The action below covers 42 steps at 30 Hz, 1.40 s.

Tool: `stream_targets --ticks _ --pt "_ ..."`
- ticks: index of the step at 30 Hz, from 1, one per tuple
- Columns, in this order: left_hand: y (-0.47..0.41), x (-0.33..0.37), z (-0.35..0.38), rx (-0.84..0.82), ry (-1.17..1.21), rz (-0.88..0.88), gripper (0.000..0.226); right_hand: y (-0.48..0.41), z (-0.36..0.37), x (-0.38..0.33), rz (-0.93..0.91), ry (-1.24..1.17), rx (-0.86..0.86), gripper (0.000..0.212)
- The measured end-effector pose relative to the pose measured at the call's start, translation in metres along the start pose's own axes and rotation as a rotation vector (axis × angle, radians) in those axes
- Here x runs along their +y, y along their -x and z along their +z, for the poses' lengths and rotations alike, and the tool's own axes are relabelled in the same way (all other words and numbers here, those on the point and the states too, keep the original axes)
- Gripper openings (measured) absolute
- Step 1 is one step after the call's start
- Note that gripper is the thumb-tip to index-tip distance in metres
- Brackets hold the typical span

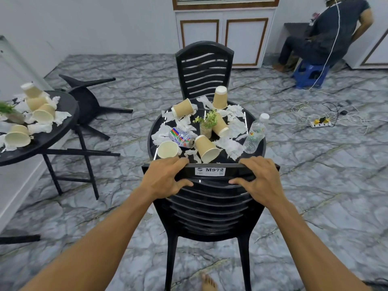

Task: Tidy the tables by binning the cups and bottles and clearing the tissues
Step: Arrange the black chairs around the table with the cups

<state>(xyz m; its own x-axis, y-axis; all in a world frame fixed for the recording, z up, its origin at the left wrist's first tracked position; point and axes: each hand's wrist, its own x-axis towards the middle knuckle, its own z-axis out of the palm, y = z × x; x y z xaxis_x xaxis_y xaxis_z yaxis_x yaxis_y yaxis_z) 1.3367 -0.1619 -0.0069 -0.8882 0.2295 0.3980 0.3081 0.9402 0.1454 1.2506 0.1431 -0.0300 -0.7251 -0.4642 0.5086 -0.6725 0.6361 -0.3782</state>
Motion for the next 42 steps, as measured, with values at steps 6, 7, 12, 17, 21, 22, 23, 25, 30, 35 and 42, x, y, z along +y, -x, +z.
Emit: stream_targets --ticks 6,7,12,17,21,22,23,25,30,35,42 --pt "-0.011 -0.001 -0.003 0.027 -0.010 0.018 0.067 -0.004 -0.001 -0.004 0.049 -0.037 0.033 0.059" --pt "-0.003 -0.001 -0.001 0.049 -0.024 0.017 0.066 -0.001 0.001 -0.005 0.040 -0.037 0.028 0.060" --pt "0.021 0.005 0.003 0.084 -0.025 0.001 0.066 0.013 0.003 -0.014 0.049 -0.011 0.008 0.063" --pt "0.043 0.019 -0.005 0.056 0.009 0.025 0.064 0.042 -0.006 -0.032 0.037 0.060 0.017 0.061" --pt "0.075 0.040 -0.006 0.125 -0.015 0.078 0.060 0.079 -0.014 -0.046 0.041 0.082 0.033 0.057" --pt "0.085 0.046 -0.006 0.140 -0.017 0.093 0.060 0.091 -0.016 -0.050 0.037 0.085 0.045 0.056" --pt "0.095 0.052 -0.005 0.149 -0.013 0.108 0.059 0.103 -0.017 -0.055 0.032 0.084 0.057 0.053" --pt "0.118 0.063 -0.002 0.175 -0.021 0.142 0.055 0.130 -0.019 -0.064 0.007 0.088 0.094 0.048" --pt "0.163 0.095 0.002 0.246 -0.088 0.197 0.042 0.184 -0.025 -0.078 -0.038 0.115 0.131 0.051" --pt "0.201 0.119 0.005 0.247 -0.121 0.210 0.036 0.226 -0.033 -0.095 -0.030 0.142 0.113 0.045" --pt "0.260 0.154 0.006 0.180 -0.072 0.247 0.029 0.291 -0.041 -0.118 -0.020 0.176 0.075 0.031"
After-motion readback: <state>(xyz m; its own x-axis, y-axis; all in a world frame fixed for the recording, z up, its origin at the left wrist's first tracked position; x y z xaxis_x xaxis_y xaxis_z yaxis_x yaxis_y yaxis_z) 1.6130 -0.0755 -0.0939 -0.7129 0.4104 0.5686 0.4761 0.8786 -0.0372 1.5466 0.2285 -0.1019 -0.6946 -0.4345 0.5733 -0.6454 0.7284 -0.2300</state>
